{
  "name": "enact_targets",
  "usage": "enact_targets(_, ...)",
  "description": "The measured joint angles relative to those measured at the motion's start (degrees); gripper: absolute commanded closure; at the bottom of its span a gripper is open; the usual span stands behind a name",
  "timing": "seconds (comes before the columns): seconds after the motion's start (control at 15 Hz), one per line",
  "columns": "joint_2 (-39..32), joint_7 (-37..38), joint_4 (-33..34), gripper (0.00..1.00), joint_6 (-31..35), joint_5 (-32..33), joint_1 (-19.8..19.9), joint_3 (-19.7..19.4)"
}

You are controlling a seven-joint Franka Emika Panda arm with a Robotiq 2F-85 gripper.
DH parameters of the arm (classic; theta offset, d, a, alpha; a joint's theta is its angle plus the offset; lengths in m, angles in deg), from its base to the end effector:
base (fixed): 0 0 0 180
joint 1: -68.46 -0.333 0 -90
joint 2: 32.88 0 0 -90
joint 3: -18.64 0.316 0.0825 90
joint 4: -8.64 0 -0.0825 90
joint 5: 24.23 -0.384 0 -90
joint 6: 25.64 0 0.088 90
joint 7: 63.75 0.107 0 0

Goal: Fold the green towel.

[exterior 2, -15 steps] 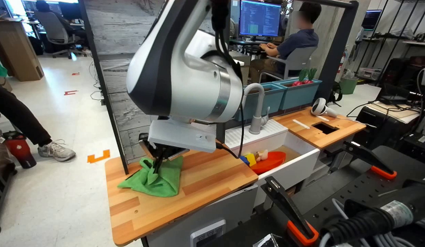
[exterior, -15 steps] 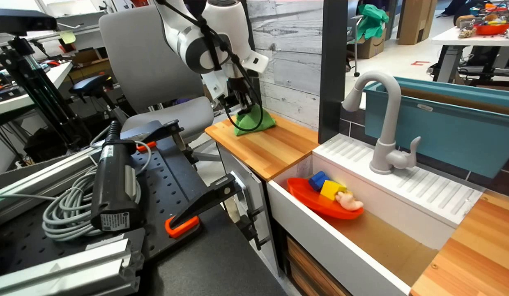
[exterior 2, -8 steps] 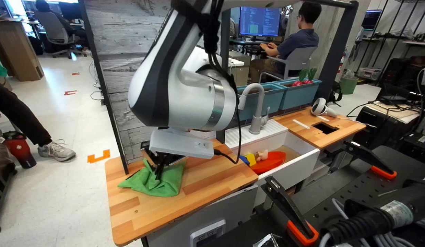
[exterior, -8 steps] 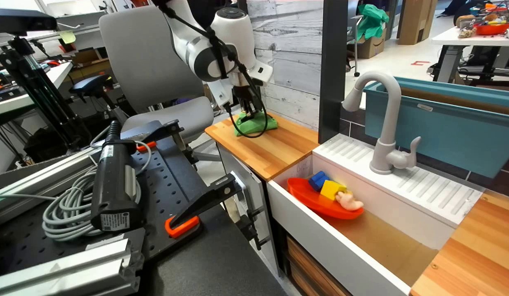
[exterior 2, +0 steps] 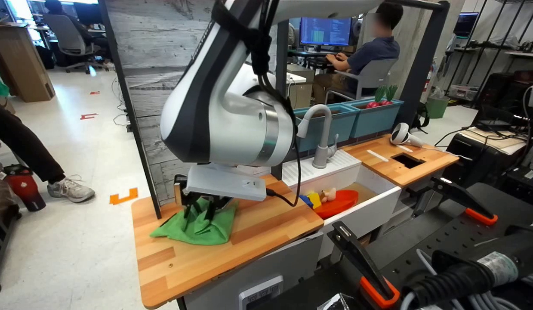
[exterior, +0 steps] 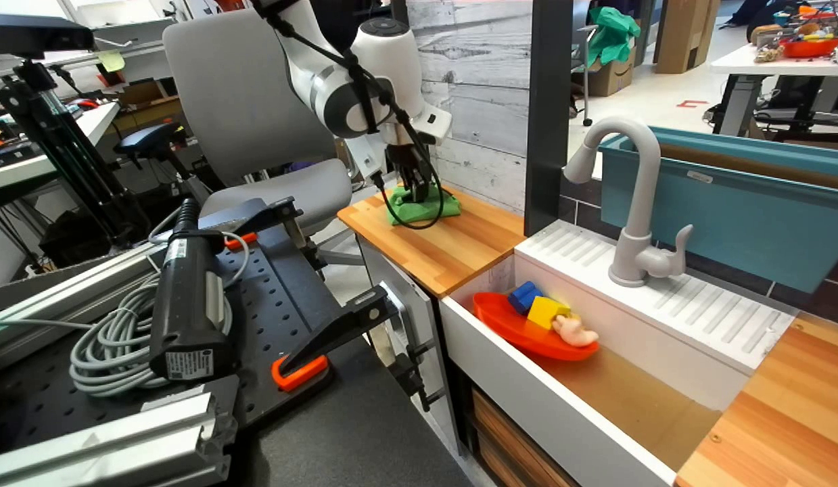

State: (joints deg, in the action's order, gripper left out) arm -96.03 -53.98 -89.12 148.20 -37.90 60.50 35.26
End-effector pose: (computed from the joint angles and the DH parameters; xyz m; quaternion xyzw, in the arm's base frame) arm 0.5941 0.2386 -0.0013 -0.9793 0.0804 -0.0681 0.1728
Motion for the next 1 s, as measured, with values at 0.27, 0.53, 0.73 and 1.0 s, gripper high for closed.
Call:
enact_targets(0.27, 0.42, -0.05, -0.43, 0.0, -0.01, 0.0, 0.11, 1.0)
enact_targets(0.53, 3.61, -1.24, -5.29, 0.0, 0.92, 0.0, 1.93, 4.32)
enact_targets(0.73, 8.08, -2.45, -12.56, 0.0, 3.02, -0.01, 5.74, 8.84)
enact_targets(1.0, 15.54, -2.6, -22.54, 0.0, 5.35, -0.02, 11.99, 15.14)
